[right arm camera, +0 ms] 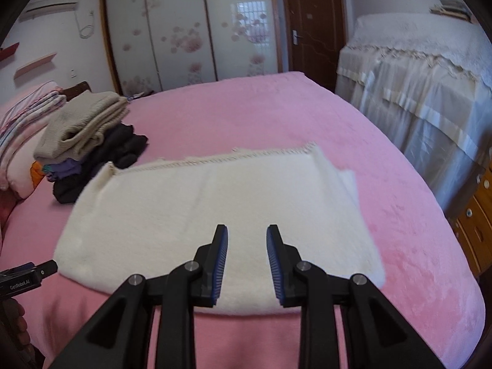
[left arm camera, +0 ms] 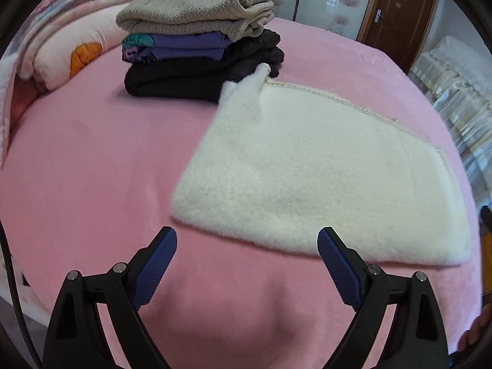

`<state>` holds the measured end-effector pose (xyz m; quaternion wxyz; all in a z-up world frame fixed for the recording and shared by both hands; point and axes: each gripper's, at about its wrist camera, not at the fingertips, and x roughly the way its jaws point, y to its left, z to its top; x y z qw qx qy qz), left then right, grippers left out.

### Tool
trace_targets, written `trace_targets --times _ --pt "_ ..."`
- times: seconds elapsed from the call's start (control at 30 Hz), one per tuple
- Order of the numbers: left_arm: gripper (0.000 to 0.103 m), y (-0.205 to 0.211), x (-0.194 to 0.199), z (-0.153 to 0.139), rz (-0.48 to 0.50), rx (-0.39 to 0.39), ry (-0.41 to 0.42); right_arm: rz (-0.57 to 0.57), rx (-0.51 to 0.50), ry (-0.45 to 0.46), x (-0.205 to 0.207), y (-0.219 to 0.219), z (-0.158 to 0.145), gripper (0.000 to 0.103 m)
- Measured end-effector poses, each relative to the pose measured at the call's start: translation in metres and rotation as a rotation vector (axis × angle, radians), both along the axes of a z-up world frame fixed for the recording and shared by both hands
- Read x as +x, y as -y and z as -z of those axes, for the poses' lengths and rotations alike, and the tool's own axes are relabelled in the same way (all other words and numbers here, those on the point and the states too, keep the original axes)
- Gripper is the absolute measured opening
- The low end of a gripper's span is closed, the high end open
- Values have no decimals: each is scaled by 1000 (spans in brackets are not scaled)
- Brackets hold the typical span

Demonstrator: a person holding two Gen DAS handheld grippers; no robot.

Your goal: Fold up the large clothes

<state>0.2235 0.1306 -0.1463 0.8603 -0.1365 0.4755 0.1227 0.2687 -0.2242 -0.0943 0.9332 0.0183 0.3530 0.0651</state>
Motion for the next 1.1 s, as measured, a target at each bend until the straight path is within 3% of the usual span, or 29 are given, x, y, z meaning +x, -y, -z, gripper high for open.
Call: trace_targets --times 0.13,0.33,0.6,0.97,1.03,1.07,1.1 --pt "92 -3 -5 10 -1 -155 6 -46 -14 14 0 -21 -1 26" --pt "92 -5 -4 48 13 -452 47 -89 -17 -22 7 -46 21 26" --pt "92 -15 14 96 -62 -596 97 -112 -25 -75 18 -61 55 26" --pt "92 -26 59 105 -135 -570 222 -142 -20 -105 28 -70 74 26" --pt "77 -25 61 103 -174 -536 225 -146 -24 -108 32 -71 75 26" --pt "59 -24 63 102 -192 -498 205 -147 -27 -106 34 -72 76 26" --pt "48 -24 65 101 -193 -490 200 -147 -28 -104 35 -73 76 26"
